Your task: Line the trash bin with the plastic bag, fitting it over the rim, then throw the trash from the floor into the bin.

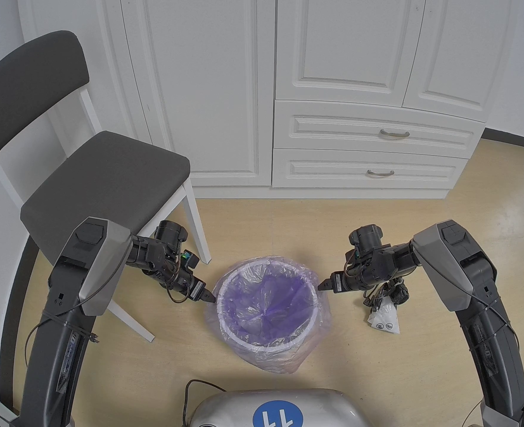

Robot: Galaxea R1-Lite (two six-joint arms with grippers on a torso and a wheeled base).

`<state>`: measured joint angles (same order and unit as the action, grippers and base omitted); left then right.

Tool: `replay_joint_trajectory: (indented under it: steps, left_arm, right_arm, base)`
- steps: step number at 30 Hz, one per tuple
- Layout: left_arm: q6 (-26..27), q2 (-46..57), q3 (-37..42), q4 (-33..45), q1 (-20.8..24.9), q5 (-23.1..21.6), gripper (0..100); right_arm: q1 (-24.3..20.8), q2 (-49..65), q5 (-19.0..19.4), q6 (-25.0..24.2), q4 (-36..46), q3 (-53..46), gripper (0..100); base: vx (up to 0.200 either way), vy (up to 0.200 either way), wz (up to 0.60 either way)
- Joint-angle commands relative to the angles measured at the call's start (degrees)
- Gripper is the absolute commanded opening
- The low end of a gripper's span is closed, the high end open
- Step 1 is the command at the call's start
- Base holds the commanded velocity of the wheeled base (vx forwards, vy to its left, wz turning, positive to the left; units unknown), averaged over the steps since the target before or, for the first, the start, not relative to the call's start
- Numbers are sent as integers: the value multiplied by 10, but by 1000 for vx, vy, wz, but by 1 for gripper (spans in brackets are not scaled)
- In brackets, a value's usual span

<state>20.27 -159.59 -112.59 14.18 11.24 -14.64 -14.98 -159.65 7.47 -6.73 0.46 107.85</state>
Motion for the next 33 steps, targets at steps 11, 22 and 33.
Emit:
replay_joint_trajectory:
  steps: [11, 22, 33]
  left_arm:
    - [89, -93, -20, -128, 0, -27, 100]
    - [76, -101, -20, -225, -3, 3, 100]
    - [13, -48, 33, -303, -10, 35, 100]
  right_arm:
    - [1, -8, 2, 3, -52, -21, 100]
    - [3, -17, -2, 5, -55, -17, 100]
    - [-4, -47, -11, -48, -145, 23, 100]
  base:
    - [0, 0, 0]
    - [0, 0, 0]
    - [0, 0, 0]
